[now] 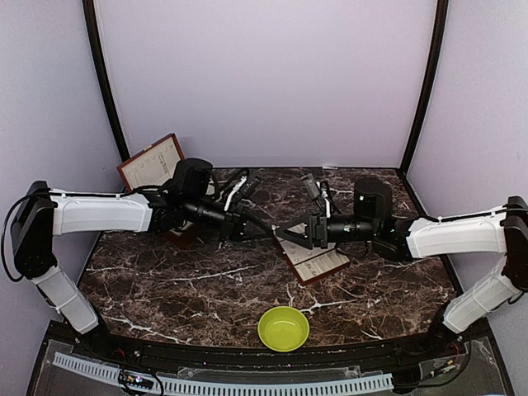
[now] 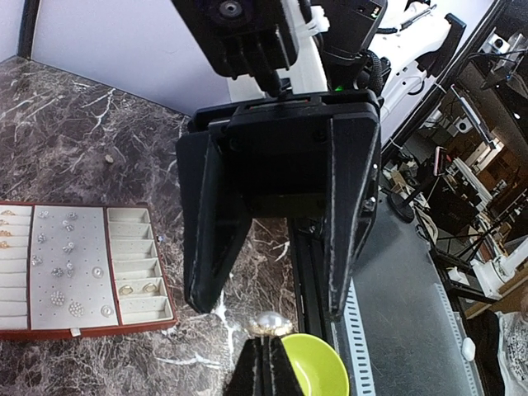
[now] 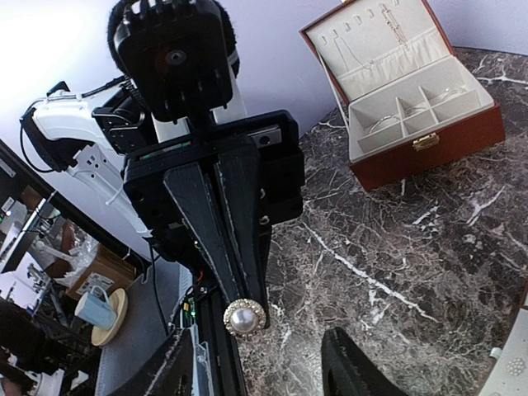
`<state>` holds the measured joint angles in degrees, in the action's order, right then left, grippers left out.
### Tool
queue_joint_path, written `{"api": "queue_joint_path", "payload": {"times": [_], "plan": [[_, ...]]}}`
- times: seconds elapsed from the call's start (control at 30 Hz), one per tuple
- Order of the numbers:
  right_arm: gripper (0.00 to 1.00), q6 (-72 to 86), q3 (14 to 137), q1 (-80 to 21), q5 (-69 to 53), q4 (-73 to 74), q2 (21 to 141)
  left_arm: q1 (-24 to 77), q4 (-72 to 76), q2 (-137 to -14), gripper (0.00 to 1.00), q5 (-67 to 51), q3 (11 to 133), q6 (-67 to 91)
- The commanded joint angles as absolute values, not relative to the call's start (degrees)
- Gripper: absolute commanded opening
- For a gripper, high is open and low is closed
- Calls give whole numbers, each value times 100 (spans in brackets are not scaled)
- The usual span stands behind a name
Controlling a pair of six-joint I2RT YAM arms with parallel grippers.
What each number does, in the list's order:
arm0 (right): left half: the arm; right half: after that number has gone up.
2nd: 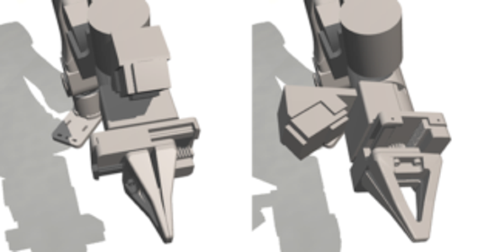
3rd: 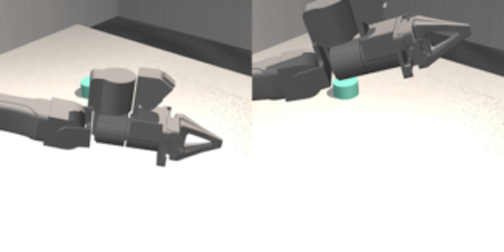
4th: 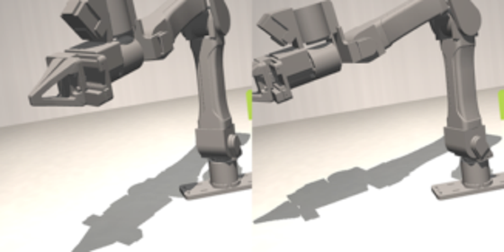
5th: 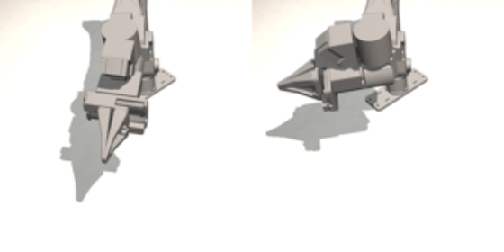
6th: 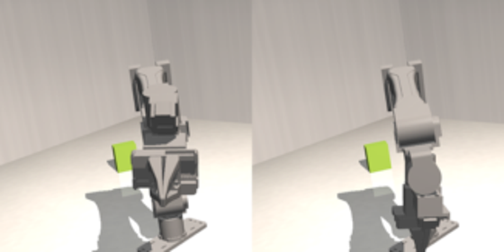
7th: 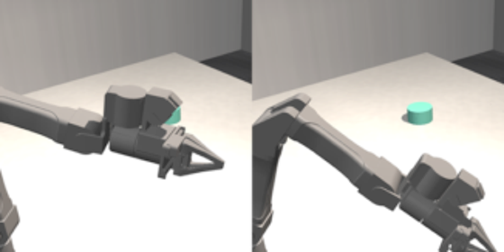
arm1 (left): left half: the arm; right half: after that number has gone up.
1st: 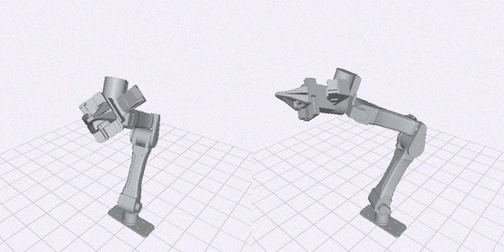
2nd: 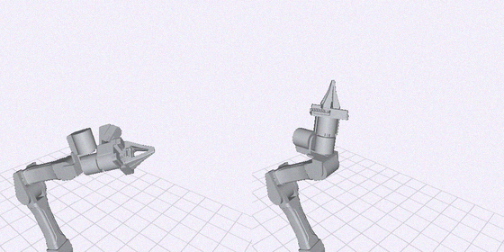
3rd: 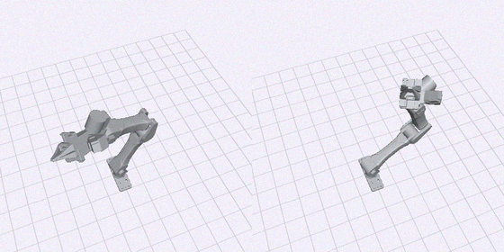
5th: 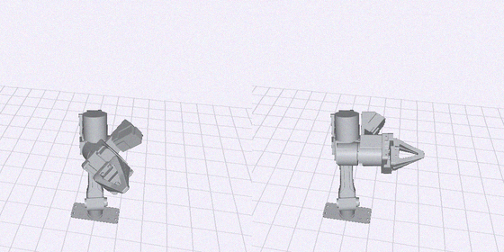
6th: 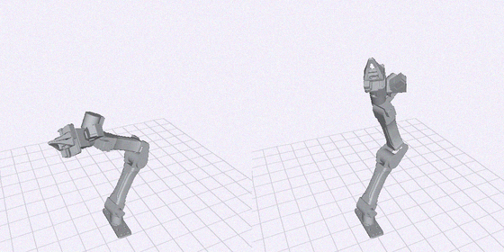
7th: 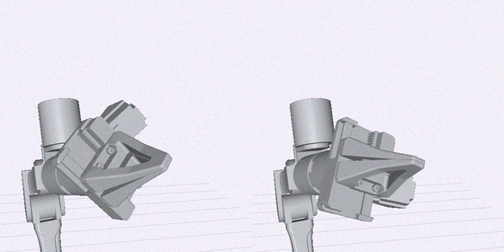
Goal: Organize the mixed jewelry
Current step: Pass from the left arm to the right
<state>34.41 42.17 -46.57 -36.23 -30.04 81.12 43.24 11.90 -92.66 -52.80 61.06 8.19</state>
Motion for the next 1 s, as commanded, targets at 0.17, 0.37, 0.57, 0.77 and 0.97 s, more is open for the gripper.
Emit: {"api": "queue_joint_path", "payload": {"times": [0.17,0.37,0.57,0.77,0.97], "plan": [[45,3516,4485,-4720,-4004,-3495,8235,4298,1342,-9231,0,-5644,6238,897],[38,3455,4526,-4728,-4055,-3411,8288,4298,1396,-9236,0,-5695,6232,966],[31,3401,4618,-4759,-4114,-3361,8323,4302,1403,-9246,0,-5693,6233,988],[27,3358,4641,-4791,-4110,-3280,8348,4298,1406,-9252,0,-5671,6238,1007],[22,3340,4641,-4799,-4016,-3272,8336,4300,1401,-9245,0,-5653,6231,1012]]}}
